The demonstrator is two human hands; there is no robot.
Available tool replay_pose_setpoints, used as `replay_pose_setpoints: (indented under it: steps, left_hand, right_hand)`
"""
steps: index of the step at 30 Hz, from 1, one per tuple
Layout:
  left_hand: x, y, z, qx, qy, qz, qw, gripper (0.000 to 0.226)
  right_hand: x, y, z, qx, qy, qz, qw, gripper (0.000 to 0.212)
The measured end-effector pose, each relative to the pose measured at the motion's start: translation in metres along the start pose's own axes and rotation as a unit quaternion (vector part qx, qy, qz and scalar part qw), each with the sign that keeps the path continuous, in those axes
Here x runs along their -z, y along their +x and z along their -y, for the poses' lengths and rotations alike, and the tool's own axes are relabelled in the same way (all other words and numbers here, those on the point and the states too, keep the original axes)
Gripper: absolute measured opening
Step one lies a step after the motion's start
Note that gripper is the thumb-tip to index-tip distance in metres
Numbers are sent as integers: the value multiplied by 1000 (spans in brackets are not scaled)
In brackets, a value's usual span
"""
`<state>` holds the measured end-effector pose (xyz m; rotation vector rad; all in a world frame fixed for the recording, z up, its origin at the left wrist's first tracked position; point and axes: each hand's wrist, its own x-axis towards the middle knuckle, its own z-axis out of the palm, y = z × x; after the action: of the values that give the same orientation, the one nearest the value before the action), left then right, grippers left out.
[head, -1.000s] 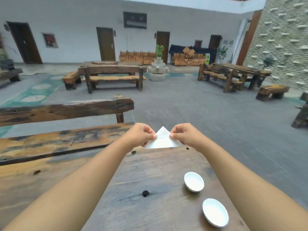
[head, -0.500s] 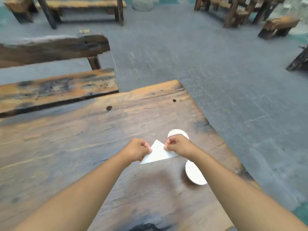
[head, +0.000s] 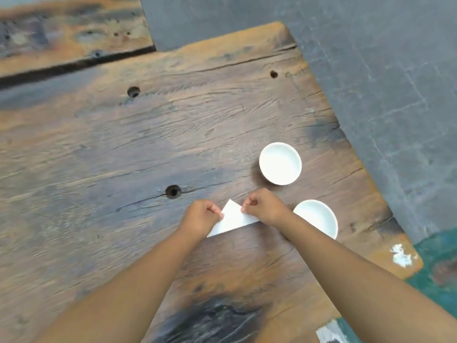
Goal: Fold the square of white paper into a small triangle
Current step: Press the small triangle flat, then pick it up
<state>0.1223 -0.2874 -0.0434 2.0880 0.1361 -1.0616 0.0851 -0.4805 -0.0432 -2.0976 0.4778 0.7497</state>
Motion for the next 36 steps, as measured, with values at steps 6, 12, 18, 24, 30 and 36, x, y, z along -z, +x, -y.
replay_pose_setpoints:
  steps: [6,12,18,24,30,36]
  left_hand:
    - [-13,10,6,-17,43,-47,998,14]
    - [-22,13,6,-18,83,-99,991,11]
    - [-22,15,7,-50,177,-87,979,15]
    - [-19,19,6,-54,241,-80,966,26]
    - [-13,19,13,-58,233,-69,968,28]
    - [-2,12,3,-47,207,-3,977,26]
  right_hand:
    - [-5,10,-5,-8,-58,-17,998,10]
    - [-8,12,-3,-8,-125,-31,992,8]
    - [-18,7,-4,40,-201,-53,977,7]
    - [-19,10,-7,48,-206,-60,976,9]
    - [-16,16,-6,24,-205,-47,977,13]
    - [-15,-6,5,23,-170,-81,982,11]
